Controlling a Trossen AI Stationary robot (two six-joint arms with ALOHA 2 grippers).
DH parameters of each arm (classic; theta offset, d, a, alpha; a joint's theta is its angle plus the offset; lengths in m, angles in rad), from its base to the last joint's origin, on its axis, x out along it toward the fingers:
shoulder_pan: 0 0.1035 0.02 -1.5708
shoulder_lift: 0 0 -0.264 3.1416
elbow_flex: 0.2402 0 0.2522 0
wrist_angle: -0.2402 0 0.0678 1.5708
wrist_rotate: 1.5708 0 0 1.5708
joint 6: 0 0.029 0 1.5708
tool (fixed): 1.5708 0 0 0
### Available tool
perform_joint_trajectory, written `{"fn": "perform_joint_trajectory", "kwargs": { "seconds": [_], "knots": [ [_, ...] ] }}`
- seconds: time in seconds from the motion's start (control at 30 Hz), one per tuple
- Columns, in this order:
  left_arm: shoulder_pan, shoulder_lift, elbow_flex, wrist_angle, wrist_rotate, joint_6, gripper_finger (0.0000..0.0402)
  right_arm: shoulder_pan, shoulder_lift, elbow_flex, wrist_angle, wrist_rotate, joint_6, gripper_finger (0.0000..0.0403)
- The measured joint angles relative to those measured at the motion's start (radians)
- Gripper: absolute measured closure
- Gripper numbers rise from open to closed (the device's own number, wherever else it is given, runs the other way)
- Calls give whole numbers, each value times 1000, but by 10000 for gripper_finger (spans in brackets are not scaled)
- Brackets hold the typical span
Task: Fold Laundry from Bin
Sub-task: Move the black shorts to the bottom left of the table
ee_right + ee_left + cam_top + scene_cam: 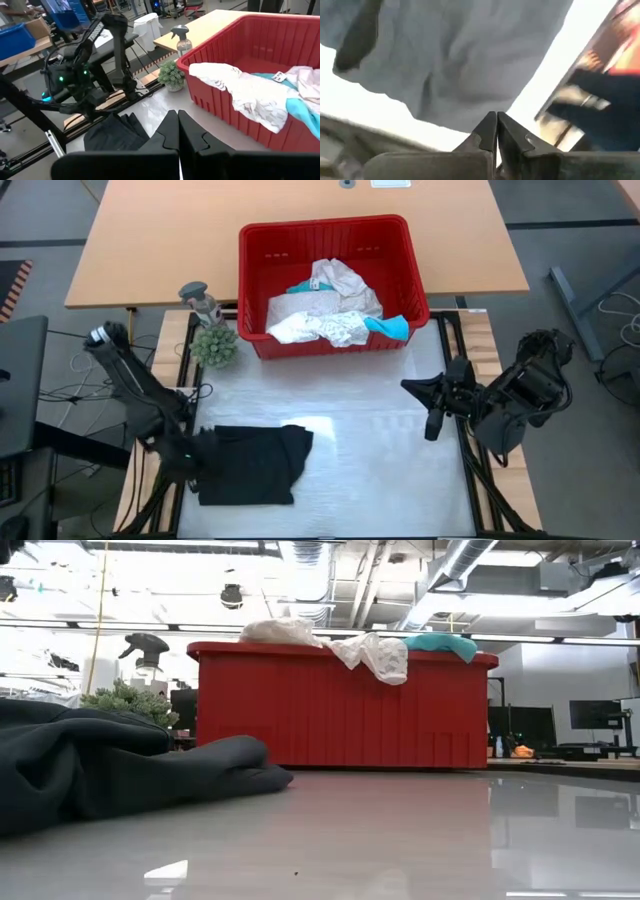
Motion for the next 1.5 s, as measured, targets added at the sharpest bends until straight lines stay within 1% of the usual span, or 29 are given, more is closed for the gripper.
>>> {"fn": "perform_joint_trajectory", "kwargs": {
  "seconds": [0.07, 0.1, 0.13, 0.17, 0.2, 0.27, 0.33, 0.4, 0.47, 0.53, 0.73, 0.8, 0.83, 0.93, 1.03, 1.13, 1.27, 1.33, 1.5],
  "knots": [
    [-25, -42, 2, 7, -217, -47, 402, 0, 0, 0, 14, 0, -29, 387],
    [-27, -52, 3, 7, -334, -52, 402, 0, 0, 0, 13, 0, -37, 387],
    [-21, -54, 3, 4, -423, -43, 401, 0, 0, 0, 12, 0, -39, 387],
    [-6, -49, 0, 3, -494, -16, 401, -1, 0, 0, 13, 0, -39, 387],
    [14, -36, -5, 8, -542, 13, 401, -4, 0, 0, 12, 0, -39, 387],
    [61, 9, -12, 38, -597, 86, 401, -12, 0, 0, 12, 0, -39, 387],
    [104, 64, -19, 113, -610, 195, 401, -17, 0, 0, 13, 0, -39, 387],
    [148, 124, -19, 245, -607, 341, 401, -23, 0, 0, 12, 0, -39, 387],
    [186, 185, -19, 395, -574, 501, 402, -30, 0, 0, 13, 0, -39, 387],
    [225, 247, -18, 525, -523, 620, 402, -38, 0, 0, 13, 0, -39, 387],
    [291, 420, -18, 796, -348, 827, 402, -79, 0, 0, 14, 0, -32, 387],
    [297, 487, -17, 900, -289, 850, 401, -93, 0, 0, 26, 0, -32, 387],
    [297, 522, -17, 933, -269, 838, 402, -98, 0, 0, 35, -1, -32, 387],
    [287, 609, -17, 964, -244, 717, 402, -103, 0, 0, 69, -6, -32, 387],
    [246, 654, -17, 972, -274, 590, 402, -87, 0, 0, 74, -30, -42, 387],
    [189, 678, -17, 941, -298, 461, 402, -61, 0, 0, 74, -31, -74, 387],
    [93, 689, -17, 940, -375, 269, 402, -32, 0, 0, 74, -32, -108, 387],
    [47, 688, -17, 940, -397, 190, 401, -13, 0, 0, 73, -34, -117, 387],
    [-58, 689, 9, 937, -385, 13, 402, 36, 0, 0, 73, -36, -151, 387]
  ]
}}
